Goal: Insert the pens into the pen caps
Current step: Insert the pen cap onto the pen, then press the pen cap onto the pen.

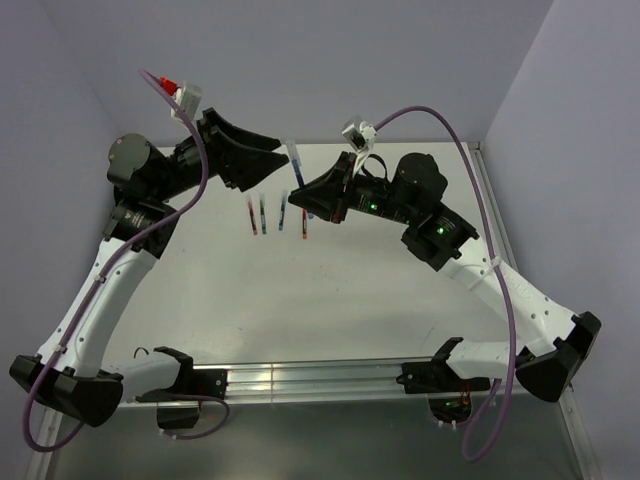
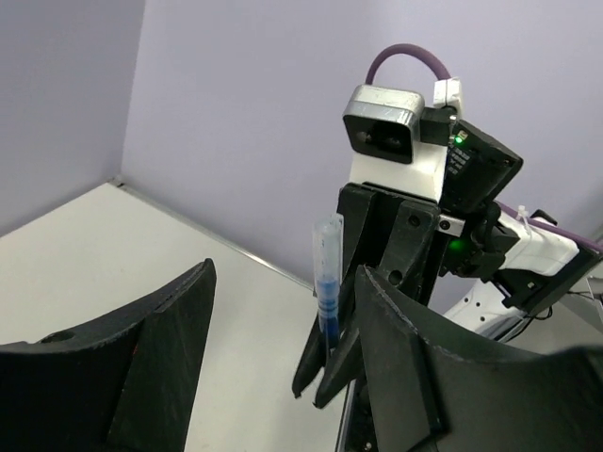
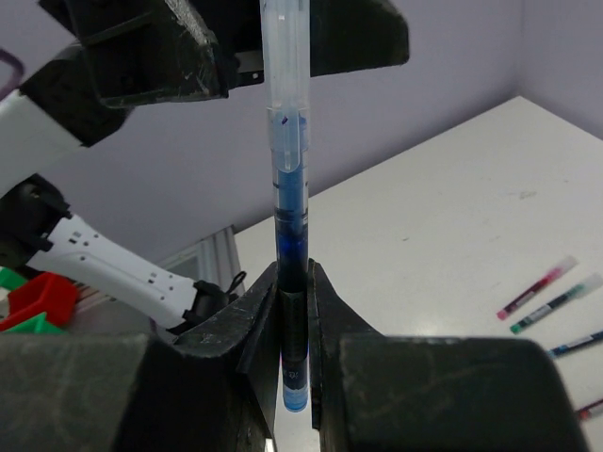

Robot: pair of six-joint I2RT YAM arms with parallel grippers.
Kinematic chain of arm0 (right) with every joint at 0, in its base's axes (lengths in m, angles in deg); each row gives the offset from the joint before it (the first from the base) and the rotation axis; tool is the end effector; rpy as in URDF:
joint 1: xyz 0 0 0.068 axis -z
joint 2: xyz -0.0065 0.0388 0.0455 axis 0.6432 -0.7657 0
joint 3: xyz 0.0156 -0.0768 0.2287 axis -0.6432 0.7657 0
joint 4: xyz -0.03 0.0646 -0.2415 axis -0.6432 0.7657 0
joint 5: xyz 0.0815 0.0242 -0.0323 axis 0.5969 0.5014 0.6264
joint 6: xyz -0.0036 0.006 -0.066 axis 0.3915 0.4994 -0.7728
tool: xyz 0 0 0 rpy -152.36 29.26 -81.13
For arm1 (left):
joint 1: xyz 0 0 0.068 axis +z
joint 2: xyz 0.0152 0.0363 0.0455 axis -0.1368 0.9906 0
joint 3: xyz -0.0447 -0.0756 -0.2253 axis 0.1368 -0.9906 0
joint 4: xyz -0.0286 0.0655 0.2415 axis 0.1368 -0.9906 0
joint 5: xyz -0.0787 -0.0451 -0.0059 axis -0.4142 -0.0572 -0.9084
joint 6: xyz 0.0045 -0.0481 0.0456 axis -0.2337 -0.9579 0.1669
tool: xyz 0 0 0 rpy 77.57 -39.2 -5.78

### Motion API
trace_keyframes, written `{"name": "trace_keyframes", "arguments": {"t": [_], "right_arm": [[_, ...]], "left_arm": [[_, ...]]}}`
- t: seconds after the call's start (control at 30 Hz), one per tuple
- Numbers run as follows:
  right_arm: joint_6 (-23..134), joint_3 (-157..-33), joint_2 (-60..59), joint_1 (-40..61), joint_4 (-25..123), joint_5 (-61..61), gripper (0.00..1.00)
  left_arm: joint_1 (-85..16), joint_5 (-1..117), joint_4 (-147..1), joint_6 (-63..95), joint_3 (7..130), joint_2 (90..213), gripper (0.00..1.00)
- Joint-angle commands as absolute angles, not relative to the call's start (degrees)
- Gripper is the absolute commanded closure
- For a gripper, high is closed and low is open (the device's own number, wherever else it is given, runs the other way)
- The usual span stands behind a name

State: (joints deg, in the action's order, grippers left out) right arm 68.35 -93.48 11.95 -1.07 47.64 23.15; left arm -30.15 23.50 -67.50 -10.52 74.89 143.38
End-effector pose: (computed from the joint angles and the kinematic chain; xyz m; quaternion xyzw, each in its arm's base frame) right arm 0.1951 0.2057 0.4254 -0.3141 0.5934 0.5151 0.5328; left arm 0.2207 -0.1292 0.4706 0.2235 0.5737 -0.5633 0.5510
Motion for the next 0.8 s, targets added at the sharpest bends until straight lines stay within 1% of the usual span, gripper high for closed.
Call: {"name": "trace_keyframes", "arguments": {"t": [0.0,0.07,0.1,0.2,0.77], "right_arm": [[71.1,-93.2,12.0,-1.0,43.0,28.4,1.00],[71.3,-93.3,11.6,-1.0,42.6,29.1,1.00],[71.8,-93.2,11.5,-1.0,42.6,29.1,1.00],[72.0,-93.4,11.2,-1.0,42.5,29.1,1.00],[72.0,-94.9,9.6,-1.0,43.5,29.2,1.00]], "left_arm": [[-29.1,16.7,-58.1,-13.0,76.2,144.5,0.34],[-28.8,14.3,-55.5,-15.4,75.5,144.8,0.34],[-28.8,13.2,-51.7,-16.5,75.1,145.1,0.34],[-28.7,10.3,-48.6,-19.9,74.6,145.9,0.34],[-28.8,10.0,-47.1,-22.5,73.4,147.4,0.39]]}}
